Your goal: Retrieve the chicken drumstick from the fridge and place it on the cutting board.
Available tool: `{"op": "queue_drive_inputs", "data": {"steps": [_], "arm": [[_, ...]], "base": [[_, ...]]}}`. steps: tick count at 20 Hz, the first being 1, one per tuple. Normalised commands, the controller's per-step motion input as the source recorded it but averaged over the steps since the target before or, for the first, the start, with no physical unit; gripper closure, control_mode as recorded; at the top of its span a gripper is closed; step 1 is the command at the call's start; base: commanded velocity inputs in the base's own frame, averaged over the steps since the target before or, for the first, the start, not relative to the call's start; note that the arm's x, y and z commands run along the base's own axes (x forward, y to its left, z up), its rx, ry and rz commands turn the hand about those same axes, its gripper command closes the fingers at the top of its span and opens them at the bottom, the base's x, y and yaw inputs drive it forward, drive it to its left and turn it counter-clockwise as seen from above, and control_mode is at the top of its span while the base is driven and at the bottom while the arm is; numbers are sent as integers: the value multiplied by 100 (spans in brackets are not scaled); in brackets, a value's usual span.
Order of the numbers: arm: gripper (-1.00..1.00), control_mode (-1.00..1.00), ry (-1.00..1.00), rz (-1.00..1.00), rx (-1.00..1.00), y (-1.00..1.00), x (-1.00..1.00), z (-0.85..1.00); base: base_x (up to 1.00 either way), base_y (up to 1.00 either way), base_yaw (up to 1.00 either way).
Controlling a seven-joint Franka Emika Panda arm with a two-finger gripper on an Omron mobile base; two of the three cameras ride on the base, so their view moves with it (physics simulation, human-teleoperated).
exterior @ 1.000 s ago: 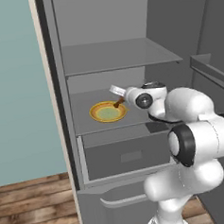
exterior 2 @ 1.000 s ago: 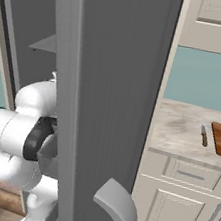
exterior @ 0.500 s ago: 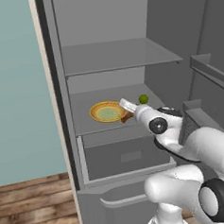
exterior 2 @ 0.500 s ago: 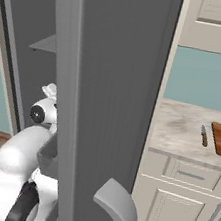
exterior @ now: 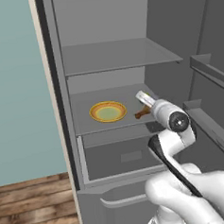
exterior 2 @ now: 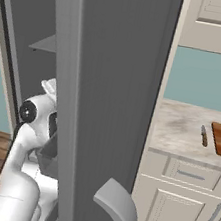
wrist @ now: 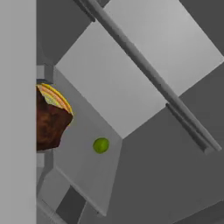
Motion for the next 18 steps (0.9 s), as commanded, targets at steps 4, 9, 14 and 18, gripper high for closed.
{"op": "queue_drive_inputs", "data": {"steps": [4, 9, 14, 18], "arm": [[100, -100, 43, -36, 10, 1, -78, 100], [100, -100, 49, -35, 13, 0, -84, 100], [100, -100, 37, -24, 7, 0, -94, 75], [100, -100, 0, 0, 0, 0, -21, 6]], "base": [[0, 0, 0], [0, 0, 0], [0, 0, 0], [0, 0, 0]]}}
